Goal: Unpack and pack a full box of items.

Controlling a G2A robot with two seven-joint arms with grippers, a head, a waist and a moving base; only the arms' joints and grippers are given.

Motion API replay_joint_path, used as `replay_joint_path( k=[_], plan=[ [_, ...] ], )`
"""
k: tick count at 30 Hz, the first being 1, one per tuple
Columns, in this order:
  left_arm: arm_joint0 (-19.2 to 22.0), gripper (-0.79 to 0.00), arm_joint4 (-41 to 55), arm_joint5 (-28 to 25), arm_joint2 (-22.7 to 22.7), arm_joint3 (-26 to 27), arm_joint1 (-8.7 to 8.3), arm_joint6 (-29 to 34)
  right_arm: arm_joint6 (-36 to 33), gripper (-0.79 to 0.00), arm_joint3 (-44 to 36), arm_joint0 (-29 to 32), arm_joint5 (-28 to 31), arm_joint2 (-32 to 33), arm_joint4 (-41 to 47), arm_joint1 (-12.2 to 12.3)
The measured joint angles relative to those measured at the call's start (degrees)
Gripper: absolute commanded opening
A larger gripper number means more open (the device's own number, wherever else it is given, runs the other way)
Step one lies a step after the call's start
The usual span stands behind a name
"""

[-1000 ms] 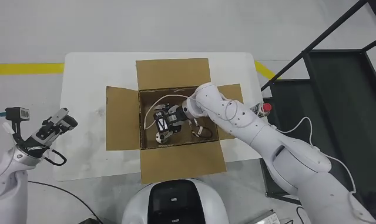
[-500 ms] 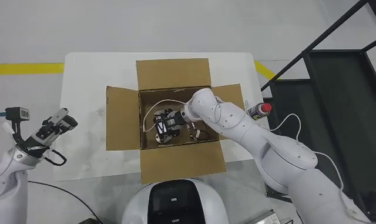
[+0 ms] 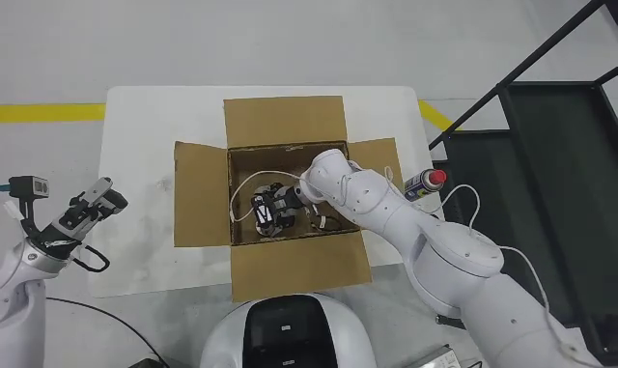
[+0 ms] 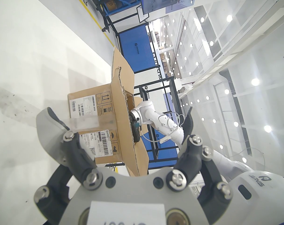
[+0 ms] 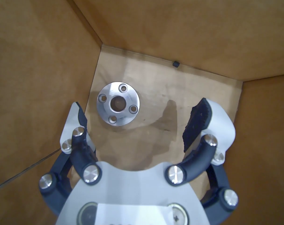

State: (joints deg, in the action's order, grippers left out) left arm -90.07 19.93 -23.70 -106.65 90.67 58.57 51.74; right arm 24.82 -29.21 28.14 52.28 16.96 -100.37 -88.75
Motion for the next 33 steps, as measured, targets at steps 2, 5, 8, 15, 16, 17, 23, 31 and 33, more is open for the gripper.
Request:
replay_joint_path(
  k=[2,5,8,15,16,17,23,31,33],
  plan=[
    [0.0,0.000,0.0,0.0,0.0,0.0,0.00,0.0,1.2,0.000,0.9,-0.1,-0.3,-0.6,-1.0,-0.4],
    [0.0,0.000,0.0,0.0,0.0,0.0,0.00,0.0,3.2,0.000,1.9,-0.3,-1.1,-1.5,-2.8,-0.9],
    [0.0,0.000,0.0,0.0,0.0,0.0,0.00,0.0,5.2,0.000,3.3,-0.4,-2.3,-2.1,-4.1,-1.4],
    [0.0,0.000,0.0,0.0,0.0,0.0,0.00,0.0,8.2,-0.148,5.8,-0.5,-3.8,-3.2,-6.1,-2.5],
    [0.0,0.000,0.0,0.0,0.0,0.0,0.00,0.0,8.5,-0.243,6.2,-0.5,-4.0,-3.3,-6.3,-2.7],
    [0.0,0.000,0.0,0.0,0.0,0.0,0.00,0.0,8.7,-0.422,6.6,-0.5,-4.1,-3.3,-6.3,-2.9],
    [0.0,0.000,0.0,0.0,0.0,0.0,0.00,0.0,10.1,-0.785,8.5,-1.0,-6.7,-2.6,-5.3,-3.5],
    [0.0,0.000,0.0,0.0,0.0,0.0,0.00,0.0,13.2,-0.529,10.3,-1.7,-8.2,-2.0,-4.9,-3.3],
    [0.0,0.000,0.0,0.0,0.0,0.0,0.00,0.0,14.1,0.000,10.3,-1.8,-8.5,-2.0,-5.1,-3.1]
  ],
)
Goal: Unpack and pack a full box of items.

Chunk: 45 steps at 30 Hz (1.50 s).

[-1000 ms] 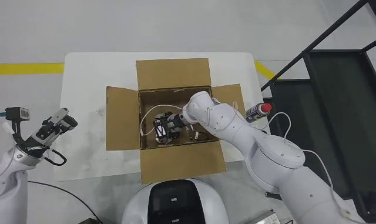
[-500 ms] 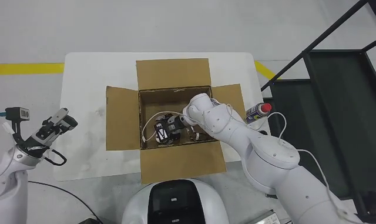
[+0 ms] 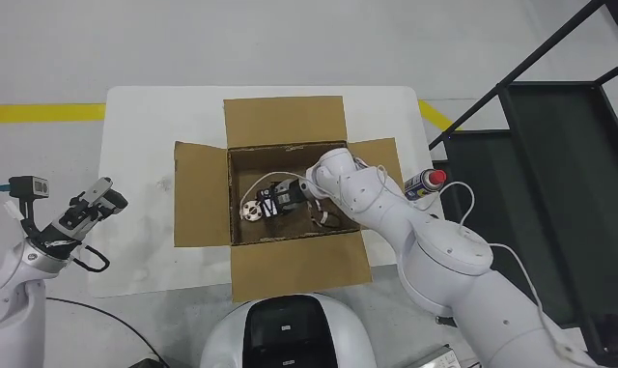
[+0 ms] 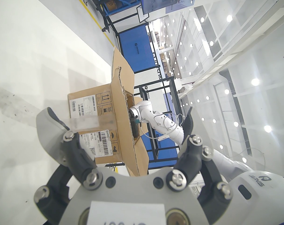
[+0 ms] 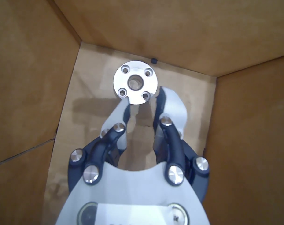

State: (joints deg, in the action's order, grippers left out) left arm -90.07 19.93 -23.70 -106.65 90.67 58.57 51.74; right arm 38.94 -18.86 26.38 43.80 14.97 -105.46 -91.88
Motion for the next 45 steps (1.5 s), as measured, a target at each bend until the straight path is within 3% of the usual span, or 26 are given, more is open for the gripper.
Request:
replay_joint_path(
  k=[12,32,40,42,43,45],
  plan=[
    [0.0,0.000,0.0,0.0,0.0,0.0,0.00,0.0,1.7,0.000,-1.2,0.6,0.6,0.3,0.2,0.4],
    [0.0,0.000,0.0,0.0,0.0,0.0,0.00,0.0,-0.6,-0.003,0.0,1.2,0.8,0.6,1.8,-2.3],
    [0.0,0.000,0.0,0.0,0.0,0.0,0.00,0.0,-2.6,-0.191,2.5,1.5,-0.9,1.4,3.8,-3.5],
    [0.0,0.000,0.0,0.0,0.0,0.0,0.00,0.0,-3.1,-0.283,2.9,1.6,-1.1,1.6,4.1,-3.7],
    [0.0,0.000,0.0,0.0,0.0,0.0,0.00,0.0,-3.3,-0.391,3.0,1.6,-1.2,1.7,4.3,-3.9],
    [0.0,0.000,0.0,0.0,0.0,0.0,0.00,0.0,-3.7,-0.517,3.2,1.6,-1.3,1.7,4.5,-4.1]
  ],
)
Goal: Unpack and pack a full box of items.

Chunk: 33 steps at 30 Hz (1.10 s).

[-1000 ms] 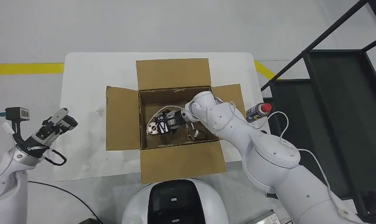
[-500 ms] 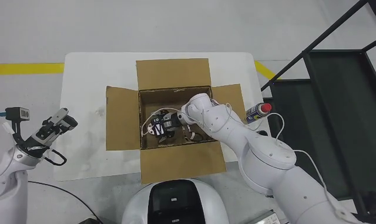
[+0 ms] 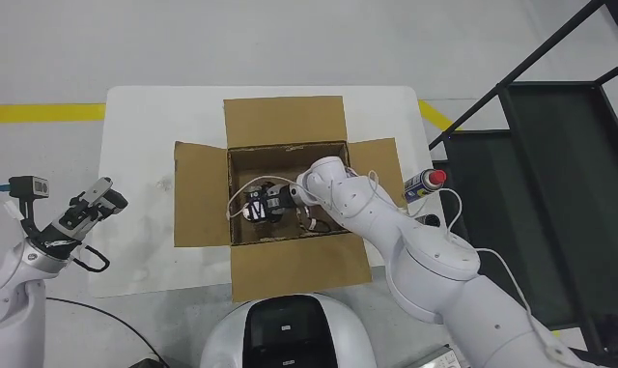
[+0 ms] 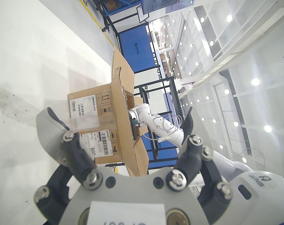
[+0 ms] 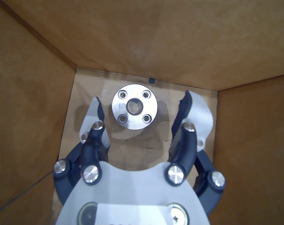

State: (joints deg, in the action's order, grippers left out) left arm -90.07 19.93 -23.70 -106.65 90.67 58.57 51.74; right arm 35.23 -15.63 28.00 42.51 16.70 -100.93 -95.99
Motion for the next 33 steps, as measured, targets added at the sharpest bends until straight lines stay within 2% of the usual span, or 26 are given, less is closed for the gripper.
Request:
replay_joint_path(
  k=[3,4,5,6,7,15,25,33],
  plan=[
    [0.0,0.000,0.0,0.0,0.0,0.0,0.00,0.0,-1.4,-0.502,0.3,0.0,0.2,0.0,0.1,-0.4],
    [0.0,0.000,0.0,0.0,0.0,0.0,0.00,0.0,-1.8,-0.529,0.4,0.0,0.1,0.1,0.3,-0.6],
    [0.0,0.000,0.0,0.0,0.0,0.0,0.00,0.0,-2.0,-0.637,0.5,0.1,-0.1,0.1,0.4,-0.7],
    [0.0,0.000,0.0,0.0,0.0,0.0,0.00,0.0,-2.1,-0.677,0.6,0.1,-0.2,0.2,0.6,-0.8],
    [0.0,0.000,0.0,0.0,0.0,0.0,0.00,0.0,-2.1,-0.785,0.8,0.2,-0.3,0.2,0.6,-0.9],
    [0.0,0.000,0.0,0.0,0.0,0.0,0.00,0.0,1.3,-0.785,1.7,0.2,-0.1,-0.5,-1.3,-0.4],
    [0.0,0.000,0.0,0.0,0.0,0.0,0.00,0.0,9.4,-0.785,0.5,0.3,-2.1,-0.4,-2.7,2.2],
    [0.0,0.000,0.0,0.0,0.0,0.0,0.00,0.0,8.0,-0.785,-4.6,-0.9,-1.9,0.2,-3.5,4.1]
  ],
)
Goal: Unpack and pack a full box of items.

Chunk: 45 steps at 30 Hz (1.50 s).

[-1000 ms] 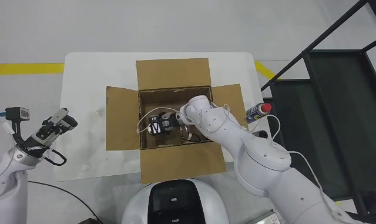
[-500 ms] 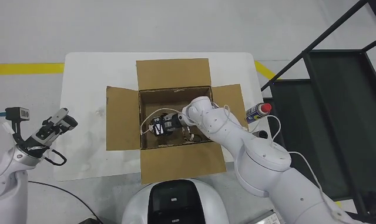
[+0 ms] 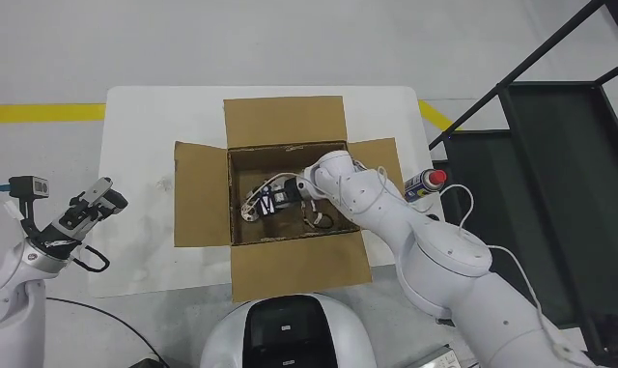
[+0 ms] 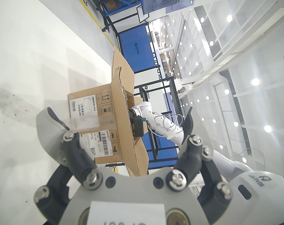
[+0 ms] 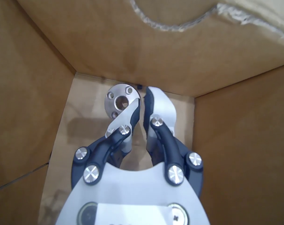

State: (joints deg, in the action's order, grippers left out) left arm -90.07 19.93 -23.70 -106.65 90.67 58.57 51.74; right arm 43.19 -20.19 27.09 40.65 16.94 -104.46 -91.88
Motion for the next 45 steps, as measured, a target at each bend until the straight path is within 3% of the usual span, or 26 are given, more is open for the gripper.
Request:
replay_joint_path(
  k=[3,4,5,6,14,27,36,45],
  plan=[
    [0.0,0.000,0.0,0.0,0.0,0.0,0.00,0.0,-1.7,-0.785,-1.8,-0.1,0.5,0.6,0.1,0.9],
    [0.0,0.000,0.0,0.0,0.0,0.0,0.00,0.0,-2.2,-0.665,-2.6,-0.1,0.6,0.9,0.3,1.3],
    [0.0,0.000,0.0,0.0,0.0,0.0,0.00,0.0,-2.3,-0.431,-3.3,0.0,0.6,1.1,0.5,1.6],
    [0.0,0.000,0.0,0.0,0.0,0.0,0.00,0.0,-2.3,-0.003,-4.0,0.1,0.7,1.4,0.6,1.9],
    [0.0,0.000,0.0,0.0,0.0,0.0,0.00,0.0,-2.9,0.000,-10.4,2.3,2.6,4.1,2.4,5.4],
    [0.1,0.000,-3.8,0.6,1.1,1.4,-0.02,-1.9,-9.9,0.000,-21.0,5.7,8.9,9.1,4.5,10.7],
    [4.8,0.000,-13.2,0.9,10.0,0.6,0.23,-2.0,-18.2,0.000,-33.2,11.2,9.6,16.6,8.7,15.4],
    [11.7,0.000,-14.4,3.2,17.3,-3.0,0.47,1.8,-30.4,0.000,-50.6,22.7,7.9,26.8,11.9,20.7]
  ],
)
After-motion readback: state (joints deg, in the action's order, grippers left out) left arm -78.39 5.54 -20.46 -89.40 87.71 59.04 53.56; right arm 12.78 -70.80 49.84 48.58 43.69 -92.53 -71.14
